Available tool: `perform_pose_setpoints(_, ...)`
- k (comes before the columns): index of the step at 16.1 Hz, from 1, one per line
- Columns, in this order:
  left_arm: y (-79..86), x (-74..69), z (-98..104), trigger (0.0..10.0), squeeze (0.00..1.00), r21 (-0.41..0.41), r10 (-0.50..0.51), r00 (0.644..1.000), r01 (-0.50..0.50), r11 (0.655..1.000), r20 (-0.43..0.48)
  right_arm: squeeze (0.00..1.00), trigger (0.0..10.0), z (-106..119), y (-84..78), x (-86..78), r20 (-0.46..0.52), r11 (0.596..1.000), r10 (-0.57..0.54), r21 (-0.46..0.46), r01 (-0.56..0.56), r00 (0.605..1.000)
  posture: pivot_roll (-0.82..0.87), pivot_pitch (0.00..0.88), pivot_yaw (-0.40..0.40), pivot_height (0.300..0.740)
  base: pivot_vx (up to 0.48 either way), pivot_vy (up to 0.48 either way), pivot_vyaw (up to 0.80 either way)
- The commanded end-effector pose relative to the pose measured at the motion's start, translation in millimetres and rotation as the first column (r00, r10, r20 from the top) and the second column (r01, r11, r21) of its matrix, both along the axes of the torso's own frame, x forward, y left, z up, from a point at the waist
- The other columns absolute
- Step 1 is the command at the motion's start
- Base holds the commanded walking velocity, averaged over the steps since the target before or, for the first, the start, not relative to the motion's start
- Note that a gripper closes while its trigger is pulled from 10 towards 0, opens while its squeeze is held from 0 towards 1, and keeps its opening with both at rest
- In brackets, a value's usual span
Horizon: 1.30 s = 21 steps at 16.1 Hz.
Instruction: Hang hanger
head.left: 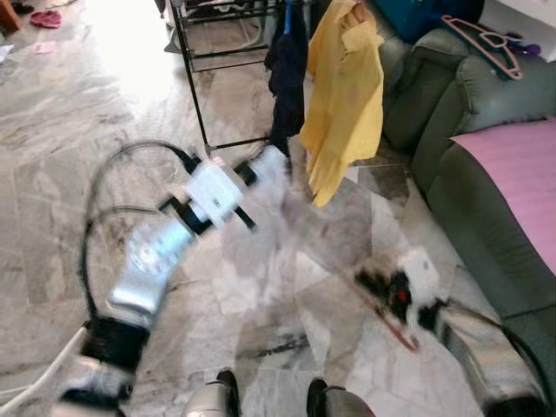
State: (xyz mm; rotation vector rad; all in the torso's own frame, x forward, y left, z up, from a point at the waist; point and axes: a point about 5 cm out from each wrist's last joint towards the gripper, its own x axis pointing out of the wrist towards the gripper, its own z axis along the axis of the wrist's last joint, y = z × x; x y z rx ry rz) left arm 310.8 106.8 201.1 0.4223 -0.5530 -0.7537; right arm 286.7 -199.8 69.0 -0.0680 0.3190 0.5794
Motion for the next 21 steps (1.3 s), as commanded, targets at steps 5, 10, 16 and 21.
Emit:
perform_pose_setpoints(5,-20.9,-19.7,-21,10.0,0.0,0.033,-0.109,0.988,0.113,0.993,-0.111,0.0,10.0,8,-10.1,22.1,0.028,0.976,-0.181,0.132,0.176,0.983,-0.01,0.224,0.008,0.74,0.0,0.0,0.0)
perform_pose_setpoints(10,-33.9,-24.6,-63,10.0,0.0,0.138,-0.109,0.973,0.139,0.981,-0.203,0.0,10.0,40,7.0,31.4,0.094,0.93,-0.141,0.354,0.1,0.985,-0.01,0.221,0.005,0.74,0.0,0.0,0.0)
perform_pose_setpoints(16,-43.1,-24.4,-63,10.0,0.0,0.132,-0.112,0.98,0.134,0.982,-0.164,0.0,10.0,61,-15.8,50.4,0.077,0.805,-0.404,0.503,0.314,0.912,-0.03,0.208,-0.001,0.74,0.0,0.0,0.0)
perform_pose_setpoints(21,-34.7,-12.3,-52,10.0,0.0,0.13,-0.01,0.998,0.019,0.991,-0.07,0.0,10.0,46,-19.2,45.1,0.017,0.807,-0.43,0.454,0.377,0.902,-0.03,0.206,-0.004,0.74,0.0,0.0,0.0)
